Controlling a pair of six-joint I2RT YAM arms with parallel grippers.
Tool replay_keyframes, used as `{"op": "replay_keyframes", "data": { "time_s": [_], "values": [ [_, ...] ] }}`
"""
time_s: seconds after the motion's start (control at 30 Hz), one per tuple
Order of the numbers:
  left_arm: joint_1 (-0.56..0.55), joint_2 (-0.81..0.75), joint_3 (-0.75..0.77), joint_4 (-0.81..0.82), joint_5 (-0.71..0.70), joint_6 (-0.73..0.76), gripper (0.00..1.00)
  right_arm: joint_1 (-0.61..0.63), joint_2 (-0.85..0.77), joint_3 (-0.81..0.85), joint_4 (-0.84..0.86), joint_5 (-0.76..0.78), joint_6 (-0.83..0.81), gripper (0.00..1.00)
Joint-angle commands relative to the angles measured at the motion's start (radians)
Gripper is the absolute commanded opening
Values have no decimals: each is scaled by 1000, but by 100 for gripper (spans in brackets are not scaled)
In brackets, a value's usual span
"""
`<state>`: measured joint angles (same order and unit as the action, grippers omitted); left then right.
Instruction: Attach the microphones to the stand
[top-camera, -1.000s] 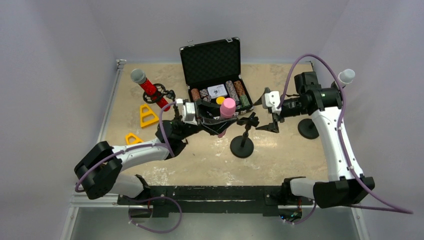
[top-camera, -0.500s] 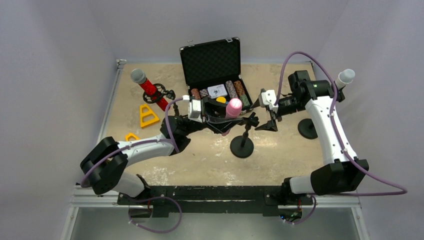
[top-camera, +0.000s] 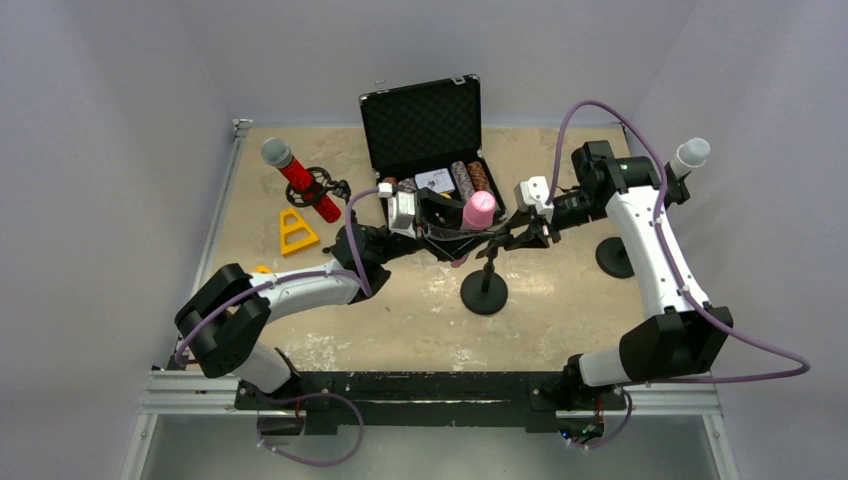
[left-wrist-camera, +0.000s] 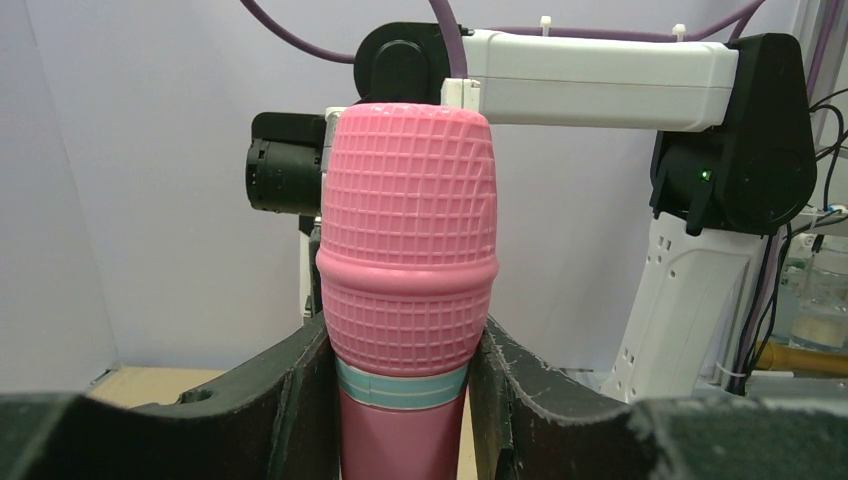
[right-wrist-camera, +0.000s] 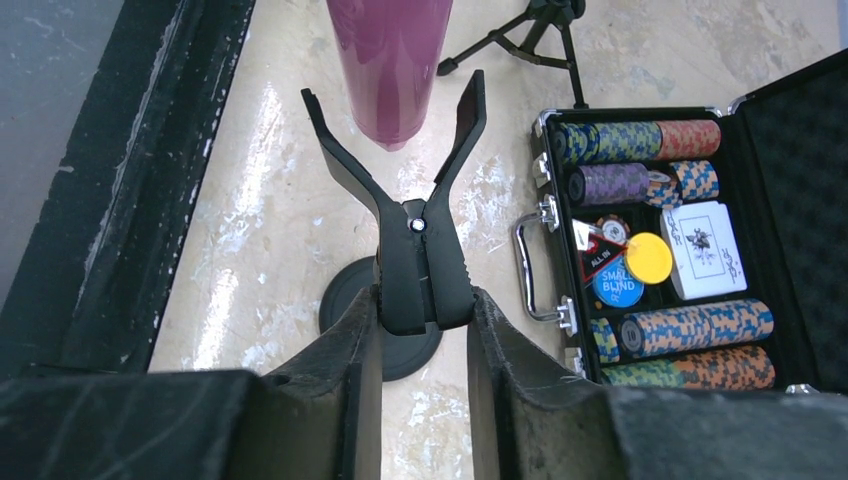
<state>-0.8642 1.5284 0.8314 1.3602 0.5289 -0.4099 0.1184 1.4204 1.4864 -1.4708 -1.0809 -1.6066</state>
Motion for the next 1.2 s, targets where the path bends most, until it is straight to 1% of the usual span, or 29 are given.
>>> {"op": "replay_keyframes", "data": {
  "time_s": [0.0, 0.1, 0.27, 0.5, 0.73, 0.93, 0.97, 1.0, 1.1, 1.17],
  "values": [
    [7, 10, 56, 63, 9, -14, 0, 6, -14, 20, -11, -36, -4, 16],
    [6, 30, 76, 63, 7, -21, 0, 6, -13, 20, -12, -50, 1, 10],
    [-3, 89, 121, 63, 1, -48, 0, 7, -6, 21, -13, -78, 14, 7],
    [-12, 137, 139, 65, -6, -56, 0, 6, -4, 27, -12, -96, 43, 7],
    [-22, 98, 92, 65, -30, -54, 0, 0, -5, 27, -17, -124, 66, 4],
    [-32, 116, 121, 65, -52, -56, 0, -2, -10, 14, -23, -164, 67, 4],
    [-32, 121, 119, 65, -56, -56, 0, -2, -12, 12, -23, -166, 70, 5],
    [-32, 123, 116, 65, -61, -56, 0, -2, -14, 9, -23, -167, 75, 12],
    [-32, 120, 98, 65, -79, -53, 0, -2, -16, 3, -23, -169, 86, 41],
    [-32, 113, 89, 65, -89, -52, 0, -3, -18, -3, -21, -167, 86, 63]
  ]
}}
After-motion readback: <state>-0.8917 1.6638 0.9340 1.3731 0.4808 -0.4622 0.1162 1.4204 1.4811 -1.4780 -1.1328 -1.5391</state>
